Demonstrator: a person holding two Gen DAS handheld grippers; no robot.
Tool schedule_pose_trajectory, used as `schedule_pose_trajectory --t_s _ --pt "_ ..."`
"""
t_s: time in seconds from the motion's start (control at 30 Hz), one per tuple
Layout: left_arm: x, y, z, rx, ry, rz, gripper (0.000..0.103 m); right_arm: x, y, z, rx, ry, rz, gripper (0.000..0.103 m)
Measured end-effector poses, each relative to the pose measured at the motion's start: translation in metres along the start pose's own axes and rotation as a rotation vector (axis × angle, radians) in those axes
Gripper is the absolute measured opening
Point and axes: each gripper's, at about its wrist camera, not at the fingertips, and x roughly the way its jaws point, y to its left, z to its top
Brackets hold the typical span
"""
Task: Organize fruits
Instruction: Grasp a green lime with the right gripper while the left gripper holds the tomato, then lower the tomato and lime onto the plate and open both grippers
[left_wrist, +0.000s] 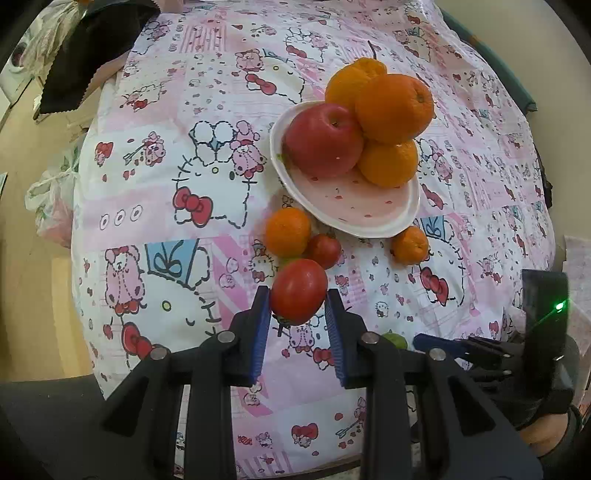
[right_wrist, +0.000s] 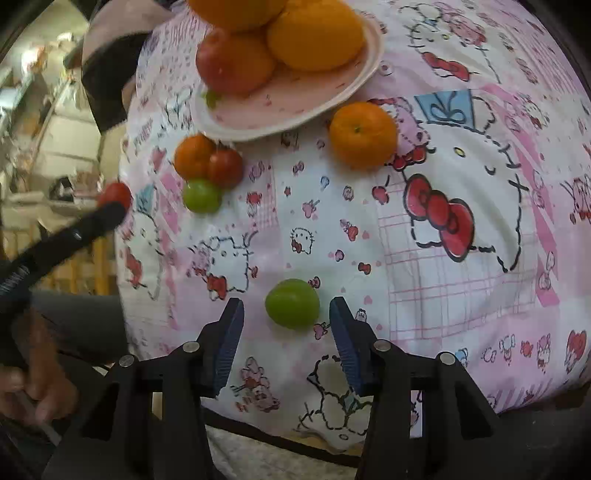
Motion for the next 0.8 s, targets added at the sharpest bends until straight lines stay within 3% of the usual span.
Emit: schedule_pose_trajectory --t_s 0.1,0.17,0.2,0.3,0.6,0.8 --pt "0.001 -0.002 0.0 0.006 0.002 -0.007 0.026 0.011 0.008 0.0 -0.039 0.019 -0.046 0.051" --pt "0.001 -0.003 0.0 0.009 0.002 -0.008 0.026 0.018 0.012 0.001 -0.065 0.039 -0.07 0.045" --pt "0.0 -0.004 0.0 0.012 0.002 -0.01 0.026 0.021 0.015 0.0 -0.082 0.048 -0.084 0.036" --pt "-0.001 -0.004 0.0 0.014 -0.002 -0.01 0.026 0.019 0.015 0.001 -0.099 0.034 -0.092 0.034" --pt "-0.003 -0.002 0.003 -0.004 -0.011 -0.017 0.026 -0.022 0.002 0.012 -0.013 -0.113 0.018 0.034" --pt "-0.007 -0.023 0.023 0.101 -0.038 -0.024 0.026 -0.066 0.015 0.039 -0.015 -0.252 0.058 0.034"
